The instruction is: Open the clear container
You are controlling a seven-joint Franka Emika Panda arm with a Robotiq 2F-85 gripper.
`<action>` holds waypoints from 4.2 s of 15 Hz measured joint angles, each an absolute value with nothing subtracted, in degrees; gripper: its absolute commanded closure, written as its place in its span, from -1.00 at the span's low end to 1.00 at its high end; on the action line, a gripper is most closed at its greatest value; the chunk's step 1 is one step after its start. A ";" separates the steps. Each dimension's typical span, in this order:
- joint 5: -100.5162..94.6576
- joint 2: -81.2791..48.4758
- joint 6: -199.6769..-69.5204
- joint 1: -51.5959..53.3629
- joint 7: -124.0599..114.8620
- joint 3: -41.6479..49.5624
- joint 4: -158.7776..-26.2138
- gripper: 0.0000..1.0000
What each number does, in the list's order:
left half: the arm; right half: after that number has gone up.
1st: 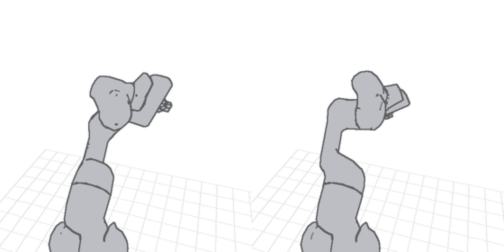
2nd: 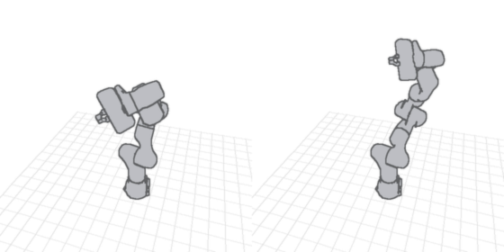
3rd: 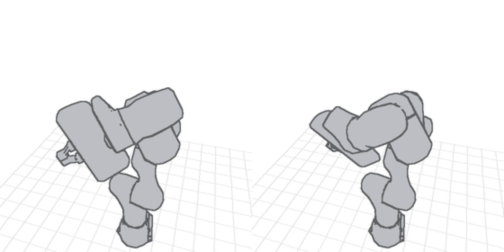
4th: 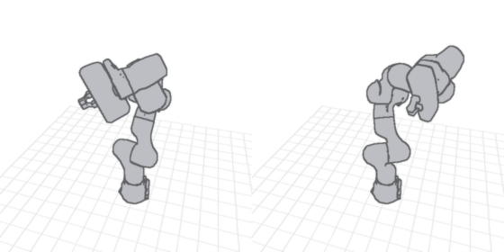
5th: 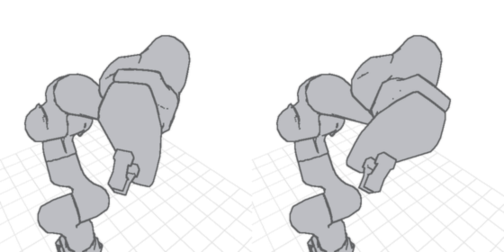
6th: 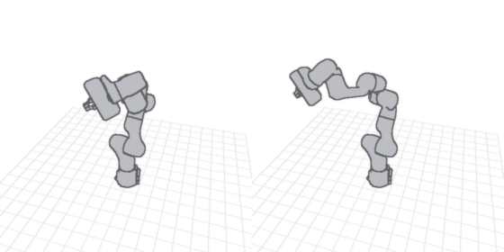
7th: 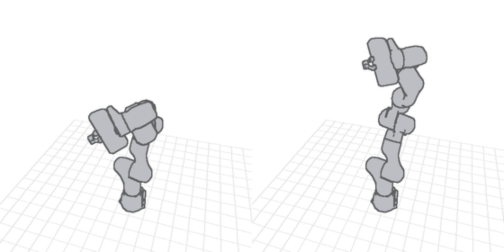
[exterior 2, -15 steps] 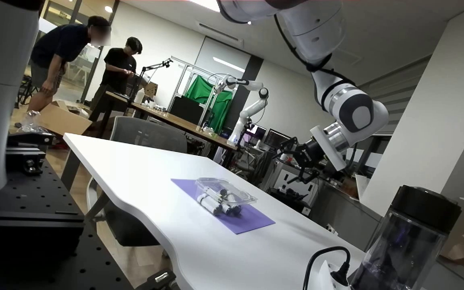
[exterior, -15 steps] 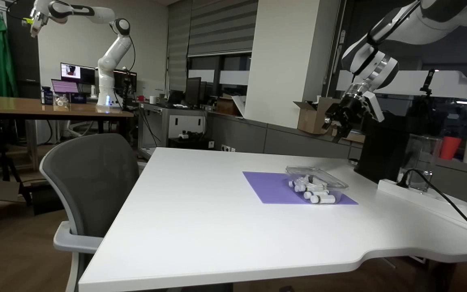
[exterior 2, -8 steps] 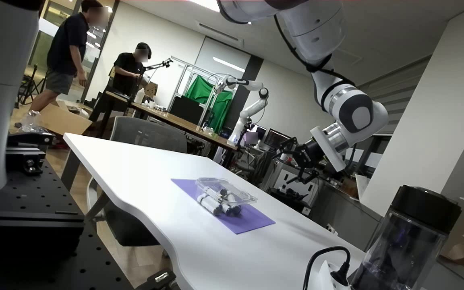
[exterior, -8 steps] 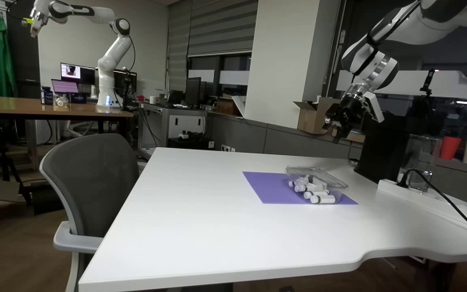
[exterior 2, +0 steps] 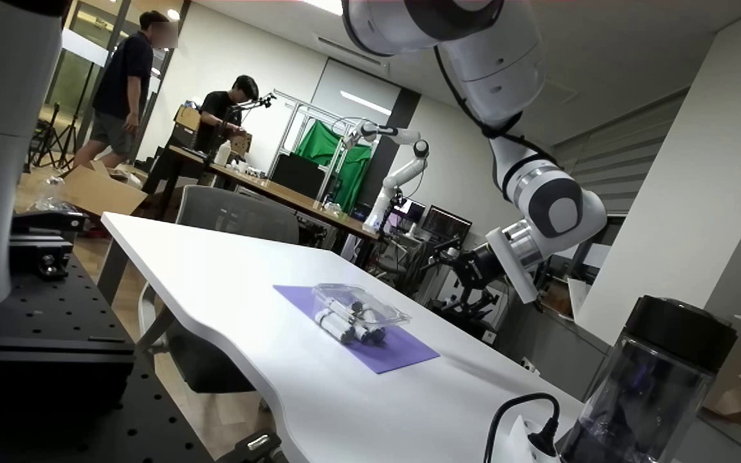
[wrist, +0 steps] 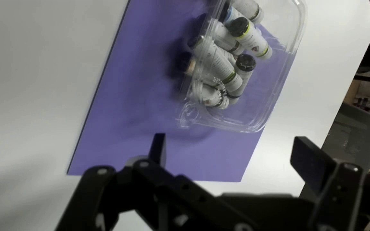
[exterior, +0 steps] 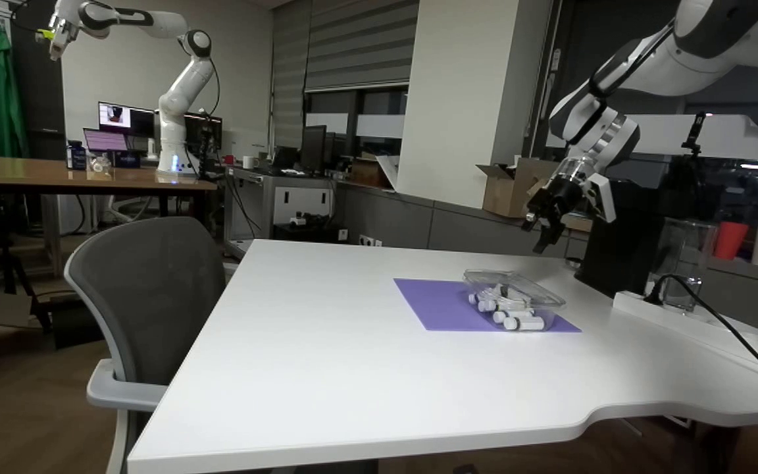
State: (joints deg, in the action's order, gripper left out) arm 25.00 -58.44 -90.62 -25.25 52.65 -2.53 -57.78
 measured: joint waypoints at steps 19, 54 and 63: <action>27.88 -62.55 -93.74 -25.24 64.77 -5.27 -59.08 -1.00; 33.58 -64.90 -54.49 -28.05 52.46 -5.96 -51.75 -1.00; 46.60 -73.29 -50.50 -27.82 48.90 -8.64 -46.41 -1.00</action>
State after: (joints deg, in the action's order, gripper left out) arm 46.60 -73.29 -50.50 -27.82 48.90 -8.64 -46.41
